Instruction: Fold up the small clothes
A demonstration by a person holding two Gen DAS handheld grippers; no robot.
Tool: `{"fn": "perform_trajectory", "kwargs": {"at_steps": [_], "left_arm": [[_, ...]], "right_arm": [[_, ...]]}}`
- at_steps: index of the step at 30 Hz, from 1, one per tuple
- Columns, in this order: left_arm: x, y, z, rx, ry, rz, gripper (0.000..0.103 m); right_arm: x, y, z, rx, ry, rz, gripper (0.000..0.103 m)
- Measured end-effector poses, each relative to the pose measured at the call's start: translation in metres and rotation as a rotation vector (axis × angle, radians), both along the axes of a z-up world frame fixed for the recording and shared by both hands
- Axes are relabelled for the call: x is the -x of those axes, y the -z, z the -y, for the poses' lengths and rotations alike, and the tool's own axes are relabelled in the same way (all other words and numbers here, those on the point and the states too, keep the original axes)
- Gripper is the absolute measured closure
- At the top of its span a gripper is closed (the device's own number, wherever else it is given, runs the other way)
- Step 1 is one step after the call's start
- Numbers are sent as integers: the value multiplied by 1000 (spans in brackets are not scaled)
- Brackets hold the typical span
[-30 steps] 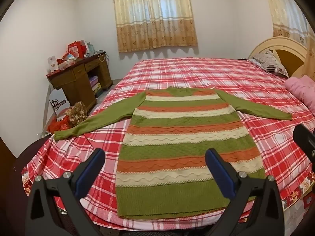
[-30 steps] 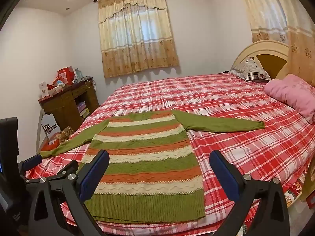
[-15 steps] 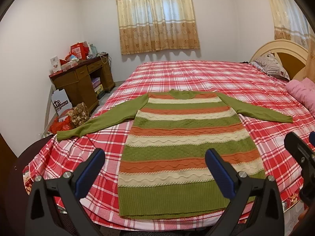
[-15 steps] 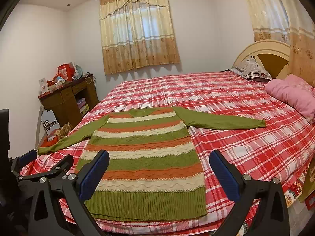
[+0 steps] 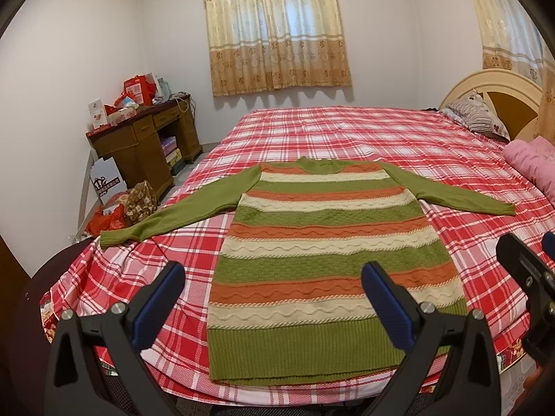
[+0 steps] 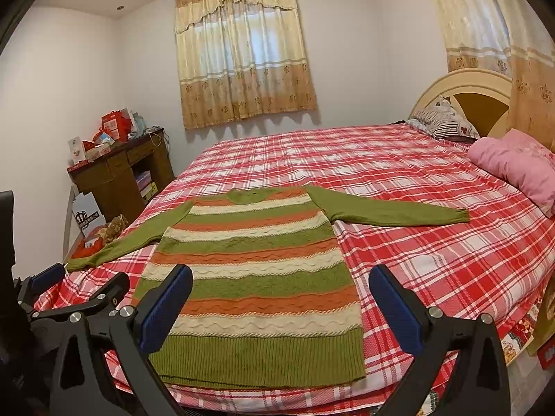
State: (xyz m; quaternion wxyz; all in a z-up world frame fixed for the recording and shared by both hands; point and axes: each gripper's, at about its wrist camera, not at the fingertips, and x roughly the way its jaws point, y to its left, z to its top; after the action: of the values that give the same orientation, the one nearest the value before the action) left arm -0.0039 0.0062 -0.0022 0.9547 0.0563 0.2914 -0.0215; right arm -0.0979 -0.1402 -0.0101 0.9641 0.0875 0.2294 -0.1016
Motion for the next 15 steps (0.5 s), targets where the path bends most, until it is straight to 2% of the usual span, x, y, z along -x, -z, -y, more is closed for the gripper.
{"fn": "perform_trajectory", "kwargs": {"at_steps": [15], "left_arm": [[1, 2, 1, 0, 3, -2, 0]], "right_arm": [[0, 2, -2, -4, -2, -4, 1]]}}
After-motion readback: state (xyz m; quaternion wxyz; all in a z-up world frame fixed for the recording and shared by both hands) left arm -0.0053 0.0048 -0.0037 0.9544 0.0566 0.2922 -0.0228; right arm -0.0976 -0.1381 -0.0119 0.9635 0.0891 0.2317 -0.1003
